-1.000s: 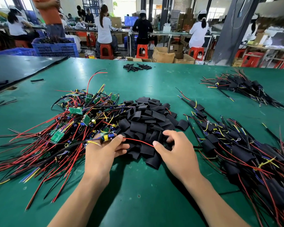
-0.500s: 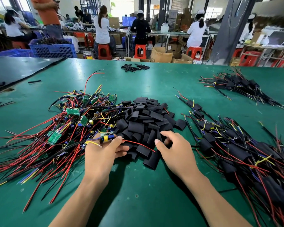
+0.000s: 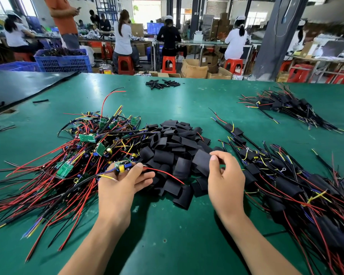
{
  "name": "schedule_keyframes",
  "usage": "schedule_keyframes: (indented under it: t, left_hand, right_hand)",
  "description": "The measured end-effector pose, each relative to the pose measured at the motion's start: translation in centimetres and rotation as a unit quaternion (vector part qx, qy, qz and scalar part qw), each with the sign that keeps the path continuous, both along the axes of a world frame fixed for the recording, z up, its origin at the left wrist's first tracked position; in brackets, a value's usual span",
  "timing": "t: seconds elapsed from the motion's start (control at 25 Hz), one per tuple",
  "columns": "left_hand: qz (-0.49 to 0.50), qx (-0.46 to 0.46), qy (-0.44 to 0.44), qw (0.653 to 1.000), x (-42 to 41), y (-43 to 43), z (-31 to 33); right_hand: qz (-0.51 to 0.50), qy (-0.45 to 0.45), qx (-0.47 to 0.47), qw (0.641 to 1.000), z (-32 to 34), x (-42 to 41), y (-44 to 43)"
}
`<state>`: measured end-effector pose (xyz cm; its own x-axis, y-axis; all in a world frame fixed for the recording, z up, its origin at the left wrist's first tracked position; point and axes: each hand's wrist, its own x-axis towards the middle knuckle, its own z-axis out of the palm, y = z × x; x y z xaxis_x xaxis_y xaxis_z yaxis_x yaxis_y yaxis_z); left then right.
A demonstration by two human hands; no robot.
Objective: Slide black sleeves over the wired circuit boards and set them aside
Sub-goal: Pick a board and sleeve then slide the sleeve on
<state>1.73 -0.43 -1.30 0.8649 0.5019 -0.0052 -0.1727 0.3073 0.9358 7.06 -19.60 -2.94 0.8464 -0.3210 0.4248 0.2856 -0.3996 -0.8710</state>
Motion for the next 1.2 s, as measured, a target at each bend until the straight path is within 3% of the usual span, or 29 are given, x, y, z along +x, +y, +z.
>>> schedule_keyframes:
  t: [0.16,0.44,0.6,0.84,1.04,1.2]
  left_hand:
    - [-0.028,-0.005,-0.010,1.000,-0.1,-0.3,0.0]
    - [-0.105,0.061,-0.006,0.993,-0.5,-1.5,-0.5]
    - [-0.136,0.088,-0.005,0.987,-0.6,-1.7,-0.5]
    - [-0.148,0.026,-0.022,0.988,-0.5,-1.5,-0.5]
    - [-0.129,0.004,-0.004,0.992,-0.3,-0.9,-0.5]
    - [-0.132,-0.004,0.022,0.991,-0.1,-0.6,-0.7]
  right_hand:
    - [0.068,-0.030,0.062,0.995,0.4,-0.3,0.3]
    - [0.160,-0.044,-0.025,0.986,0.1,-2.1,2.2]
    - [0.213,0.046,0.133,0.967,0.8,-2.4,2.4]
    - [0.362,0.111,0.216,0.900,1.4,-2.8,2.7]
    - [0.332,0.085,-0.006,0.940,0.8,-2.9,2.5]
    - [0.308,0.071,-0.007,0.949,0.7,-2.9,2.5]
